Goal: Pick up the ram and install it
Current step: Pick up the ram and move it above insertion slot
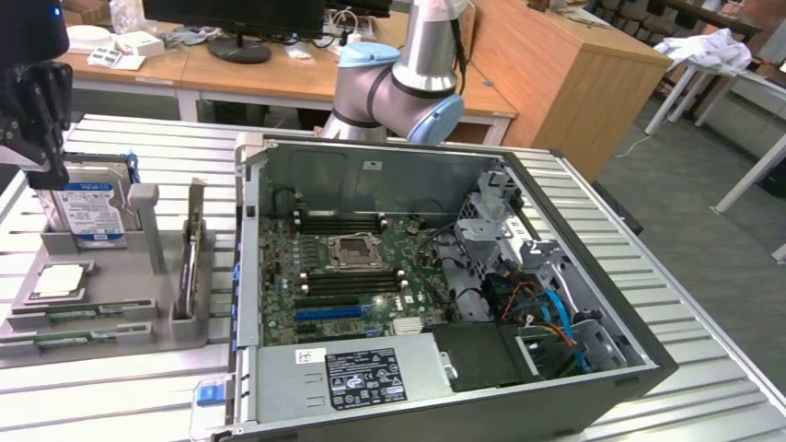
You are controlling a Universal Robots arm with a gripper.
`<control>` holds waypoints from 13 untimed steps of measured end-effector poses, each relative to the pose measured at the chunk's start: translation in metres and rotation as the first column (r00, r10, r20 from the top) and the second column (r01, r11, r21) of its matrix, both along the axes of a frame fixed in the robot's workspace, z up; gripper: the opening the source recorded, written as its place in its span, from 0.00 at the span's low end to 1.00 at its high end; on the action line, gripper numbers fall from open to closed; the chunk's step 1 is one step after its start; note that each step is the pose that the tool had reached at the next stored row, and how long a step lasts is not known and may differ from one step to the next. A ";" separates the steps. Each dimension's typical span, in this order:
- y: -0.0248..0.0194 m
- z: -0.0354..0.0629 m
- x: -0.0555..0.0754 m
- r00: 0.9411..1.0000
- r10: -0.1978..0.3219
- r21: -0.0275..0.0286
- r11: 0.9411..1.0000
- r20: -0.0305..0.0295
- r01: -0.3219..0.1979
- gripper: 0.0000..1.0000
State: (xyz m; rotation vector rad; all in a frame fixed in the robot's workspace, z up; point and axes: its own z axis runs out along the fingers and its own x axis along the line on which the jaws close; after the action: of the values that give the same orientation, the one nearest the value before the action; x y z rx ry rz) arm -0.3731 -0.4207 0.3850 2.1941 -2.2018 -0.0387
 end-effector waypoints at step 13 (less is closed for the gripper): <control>0.0001 0.0000 0.000 0.997 0.079 -0.001 0.997 0.006 -0.079 0.11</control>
State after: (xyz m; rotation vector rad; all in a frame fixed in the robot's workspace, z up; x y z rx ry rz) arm -0.3731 -0.4206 0.3849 2.2819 -2.1152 -0.0299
